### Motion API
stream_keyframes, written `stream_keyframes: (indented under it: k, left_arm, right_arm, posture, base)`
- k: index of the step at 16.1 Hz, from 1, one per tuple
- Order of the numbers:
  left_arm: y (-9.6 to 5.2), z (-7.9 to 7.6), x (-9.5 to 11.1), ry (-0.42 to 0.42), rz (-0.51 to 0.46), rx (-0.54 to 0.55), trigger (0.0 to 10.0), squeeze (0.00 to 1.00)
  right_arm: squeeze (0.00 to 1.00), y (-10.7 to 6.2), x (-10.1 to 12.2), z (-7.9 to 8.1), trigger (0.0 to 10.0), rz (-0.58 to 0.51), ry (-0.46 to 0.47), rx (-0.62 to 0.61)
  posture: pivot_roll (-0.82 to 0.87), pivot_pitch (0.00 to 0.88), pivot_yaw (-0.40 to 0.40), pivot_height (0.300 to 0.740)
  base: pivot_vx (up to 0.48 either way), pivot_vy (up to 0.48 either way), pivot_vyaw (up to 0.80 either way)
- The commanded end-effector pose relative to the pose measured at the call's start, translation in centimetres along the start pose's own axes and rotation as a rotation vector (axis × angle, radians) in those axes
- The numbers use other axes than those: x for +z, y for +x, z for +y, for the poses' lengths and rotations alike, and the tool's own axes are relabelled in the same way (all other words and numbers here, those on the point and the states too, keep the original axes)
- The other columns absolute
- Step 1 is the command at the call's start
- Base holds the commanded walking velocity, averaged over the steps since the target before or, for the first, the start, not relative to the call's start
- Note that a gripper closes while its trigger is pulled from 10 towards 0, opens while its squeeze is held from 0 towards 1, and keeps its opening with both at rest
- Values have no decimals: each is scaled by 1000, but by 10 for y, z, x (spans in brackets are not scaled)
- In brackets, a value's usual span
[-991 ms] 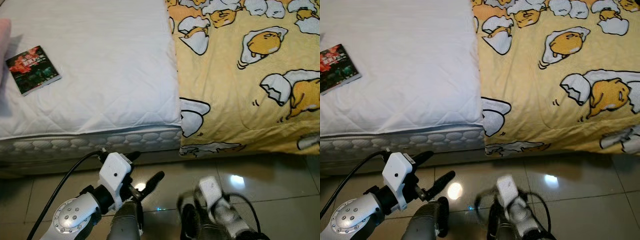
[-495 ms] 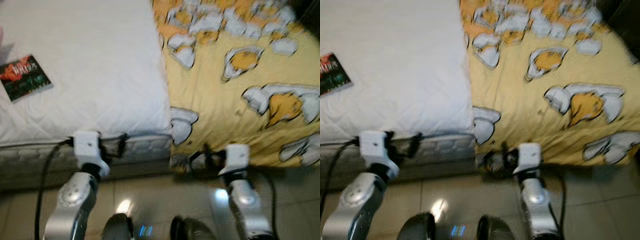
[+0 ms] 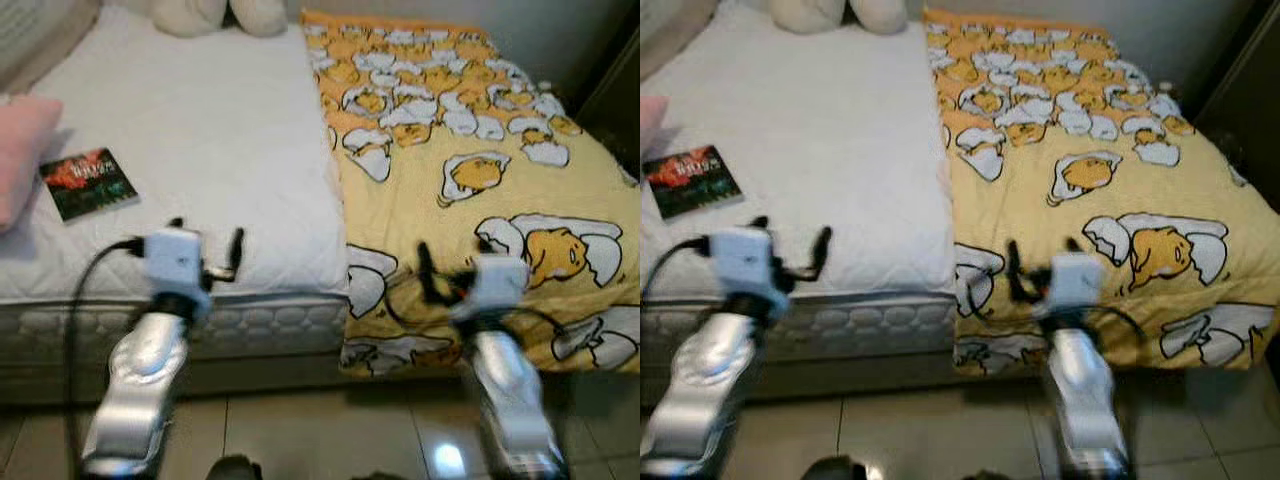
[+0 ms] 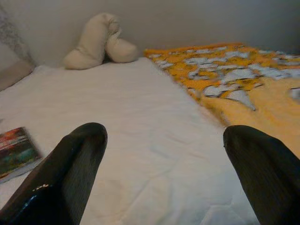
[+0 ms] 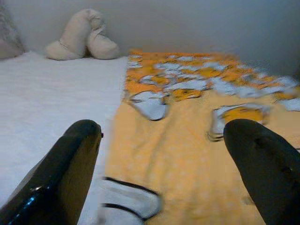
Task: Clean up the room
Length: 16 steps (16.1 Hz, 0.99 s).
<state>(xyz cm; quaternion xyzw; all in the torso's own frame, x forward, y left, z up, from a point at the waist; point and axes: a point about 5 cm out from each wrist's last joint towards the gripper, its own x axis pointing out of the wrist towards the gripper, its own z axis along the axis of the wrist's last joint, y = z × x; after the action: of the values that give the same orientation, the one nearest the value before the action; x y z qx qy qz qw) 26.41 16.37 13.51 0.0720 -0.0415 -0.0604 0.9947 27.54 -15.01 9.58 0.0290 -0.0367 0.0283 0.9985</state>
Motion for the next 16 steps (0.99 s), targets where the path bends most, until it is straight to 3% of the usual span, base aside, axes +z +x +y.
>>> stream_keyframes:
  k: [1, 4, 9, 16]
  left_arm:
    - [3, -4, 0, 10, -2, -16, 10000, 0]
    - [1, -8, -3, 28, 11, -49, 10000, 0]
    - [3, -18, -5, 12, 17, -89, 10000, 0]
    - [10, -18, -9, -12, 30, -104, 10000, 0]
  right_arm:
    - [0, 2, -6, -3, 10000, 45, 36, -28]
    - [0, 8, -8, 6, 10000, 77, 27, 11]
    - [0, 6, -19, 8, 10000, 131, 21, 21]
    - [0, 6, -23, 8, 10000, 156, 5, 12]
  posture:
    - [134, 0, -36, 732]
    - [140, 4, -35, 732]
    - [124, 19, -33, 732]
    - [108, 14, -22, 732]
  base:
    - [0, 0, 0]
    - [0, -160, 0]
    - [0, -480, 766]
    - [0, -137, 0]
